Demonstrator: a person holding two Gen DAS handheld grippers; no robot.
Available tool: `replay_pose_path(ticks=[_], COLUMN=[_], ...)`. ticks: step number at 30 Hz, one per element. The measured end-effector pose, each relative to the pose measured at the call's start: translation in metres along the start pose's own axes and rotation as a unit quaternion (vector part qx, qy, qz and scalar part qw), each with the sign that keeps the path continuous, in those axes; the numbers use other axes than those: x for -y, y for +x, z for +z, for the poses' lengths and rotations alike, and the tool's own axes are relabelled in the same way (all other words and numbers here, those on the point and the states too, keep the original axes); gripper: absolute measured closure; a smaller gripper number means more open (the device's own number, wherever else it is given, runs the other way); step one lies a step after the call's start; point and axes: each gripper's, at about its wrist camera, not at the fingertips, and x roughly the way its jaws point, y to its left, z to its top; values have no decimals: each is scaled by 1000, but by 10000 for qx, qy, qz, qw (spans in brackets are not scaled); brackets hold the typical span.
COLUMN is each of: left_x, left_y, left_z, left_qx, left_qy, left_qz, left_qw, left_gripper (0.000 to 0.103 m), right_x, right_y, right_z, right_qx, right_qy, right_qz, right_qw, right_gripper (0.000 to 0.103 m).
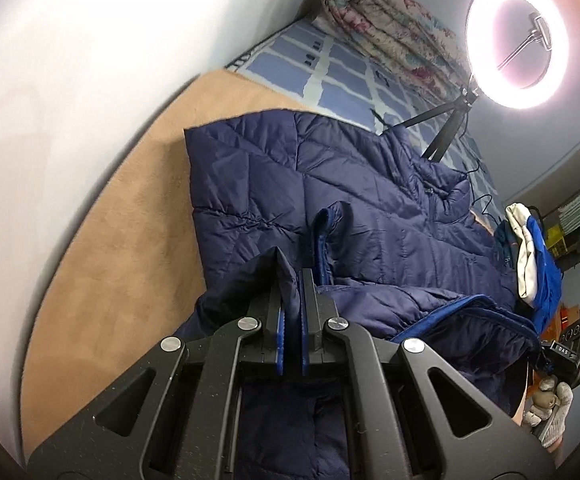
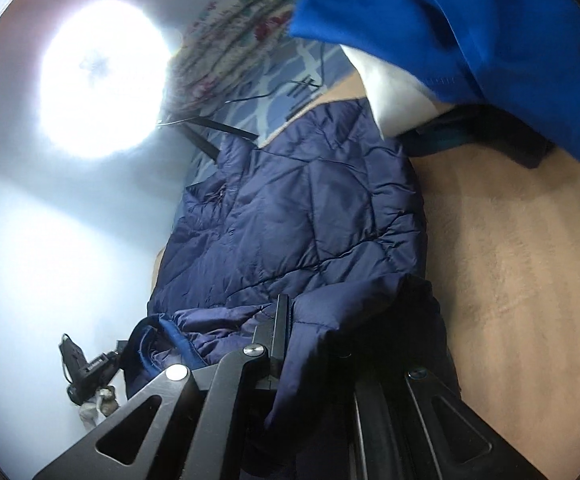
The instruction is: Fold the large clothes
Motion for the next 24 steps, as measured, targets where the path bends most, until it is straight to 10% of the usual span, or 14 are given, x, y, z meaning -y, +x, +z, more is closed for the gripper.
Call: replay_pose_path(ticks=[3,9,15,24], left_x=[-5,-18,-27,-26], left_y=[8,-7,-42,3], left_z=[2,15,30,21], left_qx=[-51,257,751,-154], left_qy=[-92,-451,11,574], left_qz=[-33,-340,-195,-242], left_qw=[9999,9981,9970,9979], left_gripper=[93,36,36,36], right_x=[7,22,13,8], right_y=[2,-14,-63,-23], right_z=[2,10,13,18], right_qx=[-19,151,698,340], right_qy=[151,598,-299,-1172], right_qz=[153,706,580,-365], right_qw=[9998,9956,9954,9919], right_gripper=[87,31,30,31])
